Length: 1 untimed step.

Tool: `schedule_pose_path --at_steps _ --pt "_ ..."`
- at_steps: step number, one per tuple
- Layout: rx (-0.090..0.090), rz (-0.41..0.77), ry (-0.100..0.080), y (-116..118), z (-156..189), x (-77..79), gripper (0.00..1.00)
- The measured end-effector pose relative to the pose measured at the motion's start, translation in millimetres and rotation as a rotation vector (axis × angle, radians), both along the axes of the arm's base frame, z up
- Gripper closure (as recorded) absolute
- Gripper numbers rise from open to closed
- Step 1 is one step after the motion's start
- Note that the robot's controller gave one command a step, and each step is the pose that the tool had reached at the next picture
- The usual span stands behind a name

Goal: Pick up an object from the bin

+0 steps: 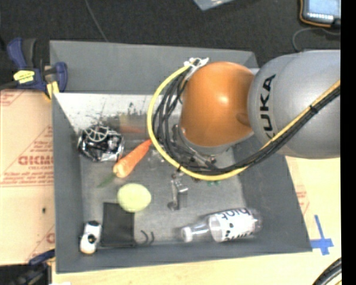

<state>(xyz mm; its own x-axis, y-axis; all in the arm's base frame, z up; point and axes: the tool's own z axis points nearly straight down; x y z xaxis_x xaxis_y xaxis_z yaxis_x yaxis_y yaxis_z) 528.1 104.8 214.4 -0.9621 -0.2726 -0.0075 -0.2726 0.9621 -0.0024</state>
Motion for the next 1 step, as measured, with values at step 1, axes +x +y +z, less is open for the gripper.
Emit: schedule_pose_path --at_steps 1 --pt "0.002 0.035 -0.003 16.4 -35.0 -10.9 0.0"
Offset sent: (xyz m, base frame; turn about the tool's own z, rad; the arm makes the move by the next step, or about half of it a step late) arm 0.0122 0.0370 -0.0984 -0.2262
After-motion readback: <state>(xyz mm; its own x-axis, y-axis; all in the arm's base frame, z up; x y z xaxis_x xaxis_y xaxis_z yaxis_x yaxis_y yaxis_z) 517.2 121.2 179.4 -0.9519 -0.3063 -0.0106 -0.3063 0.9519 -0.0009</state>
